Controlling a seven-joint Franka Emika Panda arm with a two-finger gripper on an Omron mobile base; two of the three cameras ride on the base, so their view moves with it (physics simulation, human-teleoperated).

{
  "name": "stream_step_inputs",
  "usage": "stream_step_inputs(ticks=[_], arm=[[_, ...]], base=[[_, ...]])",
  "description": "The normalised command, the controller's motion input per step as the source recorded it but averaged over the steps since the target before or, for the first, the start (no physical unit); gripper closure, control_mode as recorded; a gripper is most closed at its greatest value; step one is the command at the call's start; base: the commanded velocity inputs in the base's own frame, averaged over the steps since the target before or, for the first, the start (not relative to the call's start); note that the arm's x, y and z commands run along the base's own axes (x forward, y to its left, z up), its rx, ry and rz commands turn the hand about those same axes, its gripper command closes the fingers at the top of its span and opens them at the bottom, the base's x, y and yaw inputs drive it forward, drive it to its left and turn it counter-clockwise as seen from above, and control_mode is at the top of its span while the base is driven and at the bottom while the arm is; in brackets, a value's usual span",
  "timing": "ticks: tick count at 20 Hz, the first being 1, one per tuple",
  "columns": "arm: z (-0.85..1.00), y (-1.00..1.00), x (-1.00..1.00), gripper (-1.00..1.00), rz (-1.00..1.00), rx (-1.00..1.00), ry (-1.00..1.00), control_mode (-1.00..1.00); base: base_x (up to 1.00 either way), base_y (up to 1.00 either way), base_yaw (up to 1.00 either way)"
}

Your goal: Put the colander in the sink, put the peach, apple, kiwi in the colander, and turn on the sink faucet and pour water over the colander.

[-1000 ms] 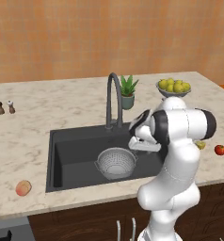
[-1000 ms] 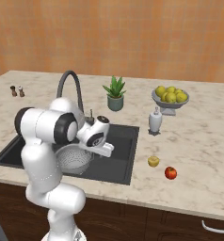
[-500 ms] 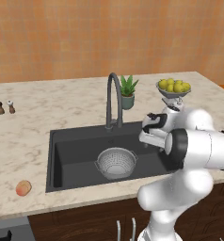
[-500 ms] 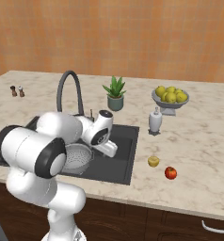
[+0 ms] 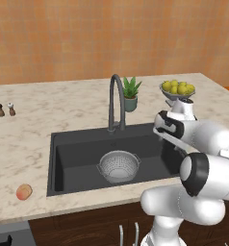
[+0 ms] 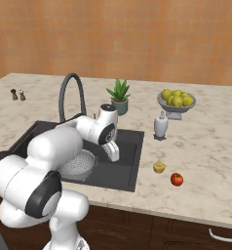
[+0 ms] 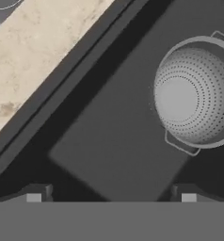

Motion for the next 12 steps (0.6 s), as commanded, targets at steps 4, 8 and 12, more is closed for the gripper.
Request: stream_step_inputs(ticks=[4,8,12], arm=[[0.32,-0.23,-0.05,-1.0,-0.88,0.0,0.09,-1.0],[0.17,-0.21,0.0,-1.0,-0.97,0.0,0.07,-1.0],[0.1,-0.32,0.0,-1.0,-0.92,0.01,0.11,-1.0]], base=[[0.0,0.0,0.0],[0.0,0.0,0.0],[0.0,0.0,0.0]])
